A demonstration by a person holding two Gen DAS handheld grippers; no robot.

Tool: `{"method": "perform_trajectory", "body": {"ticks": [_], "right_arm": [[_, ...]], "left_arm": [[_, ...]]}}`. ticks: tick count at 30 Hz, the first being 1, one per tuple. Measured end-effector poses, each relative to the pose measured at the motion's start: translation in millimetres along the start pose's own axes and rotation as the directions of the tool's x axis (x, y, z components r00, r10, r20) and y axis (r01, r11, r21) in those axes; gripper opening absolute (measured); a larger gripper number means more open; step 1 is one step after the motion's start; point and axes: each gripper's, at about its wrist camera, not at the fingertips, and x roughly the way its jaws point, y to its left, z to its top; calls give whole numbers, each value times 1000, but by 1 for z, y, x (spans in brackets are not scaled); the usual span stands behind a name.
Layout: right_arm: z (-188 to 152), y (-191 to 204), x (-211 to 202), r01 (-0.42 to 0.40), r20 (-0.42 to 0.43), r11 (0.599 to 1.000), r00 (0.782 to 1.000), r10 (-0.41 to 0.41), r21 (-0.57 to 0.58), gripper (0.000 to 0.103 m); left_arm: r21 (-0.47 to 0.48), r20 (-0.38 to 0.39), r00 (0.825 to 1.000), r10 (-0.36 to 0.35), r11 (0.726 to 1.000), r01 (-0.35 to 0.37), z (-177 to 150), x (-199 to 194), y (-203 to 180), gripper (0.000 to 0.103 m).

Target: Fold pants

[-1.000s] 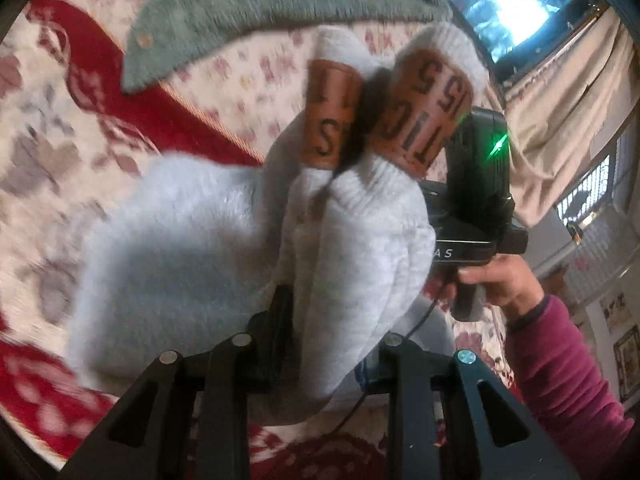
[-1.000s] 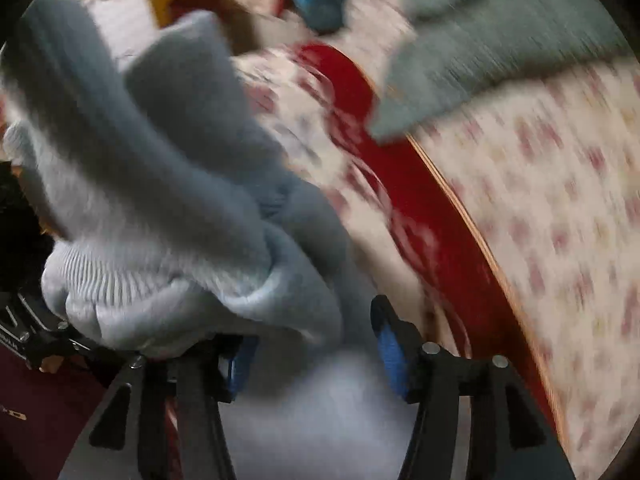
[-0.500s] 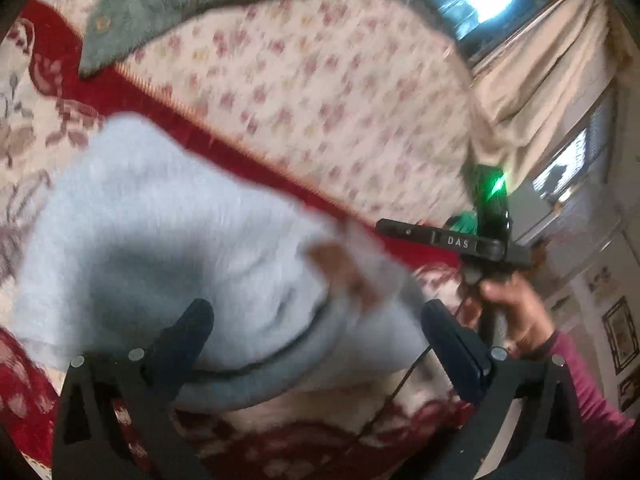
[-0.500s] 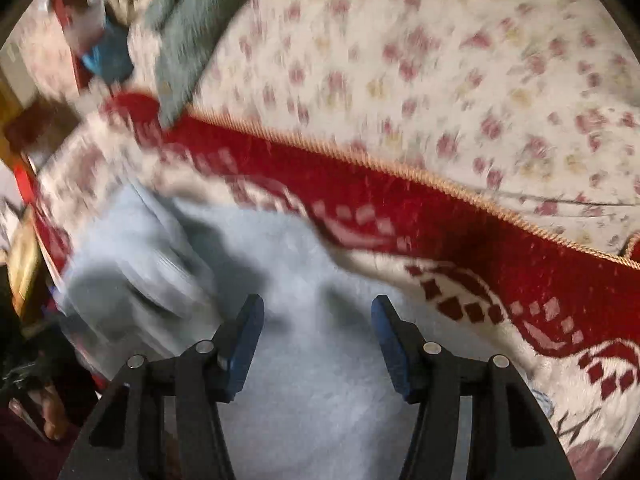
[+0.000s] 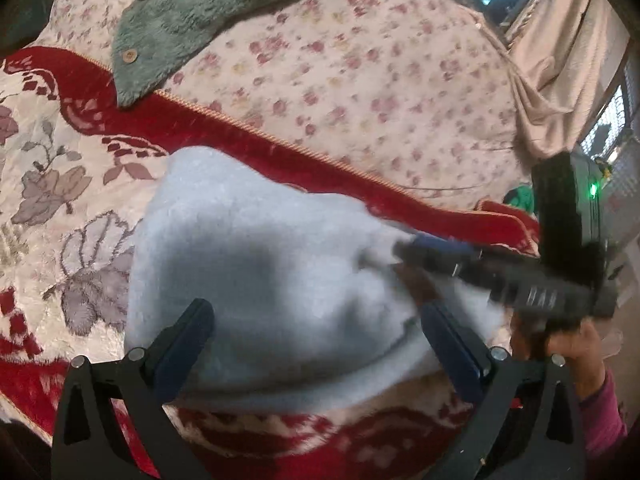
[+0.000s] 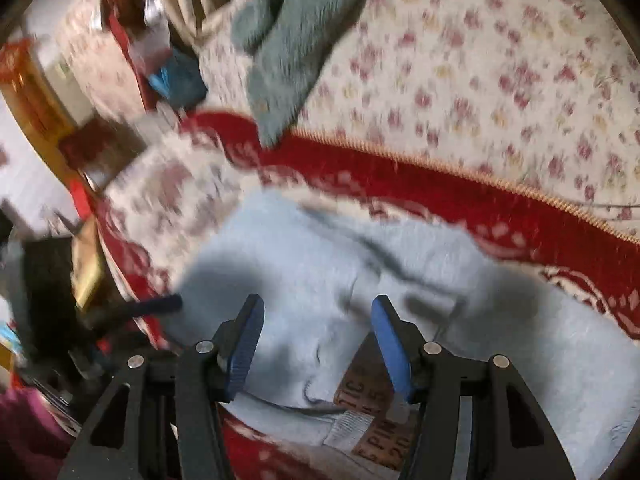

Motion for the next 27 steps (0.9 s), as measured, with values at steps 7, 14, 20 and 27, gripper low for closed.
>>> {"method": "perform_trajectory", "body": {"ticks": [7, 14, 20, 27], "right_arm": [[-33, -27, 31, 30, -13, 999, 999, -30, 10, 59], [-47, -31, -26, -25, 51, 992, 998, 19, 121, 60], [-75, -39, -7, 41, -11, 991, 999, -40, 127, 61], [-89, -54, -55, -65, 178, 969, 984, 22, 240, 61]], "left_arm": [[121, -35, 986, 160, 980, -155, -15, 41, 3, 103], [52, 4, 997, 74, 996, -74, -12, 15, 4, 103], [151, 2, 983, 185, 972, -183, -28, 32, -8, 103], [173, 24, 991, 135, 975, -137, -23, 26, -28, 103]]}}
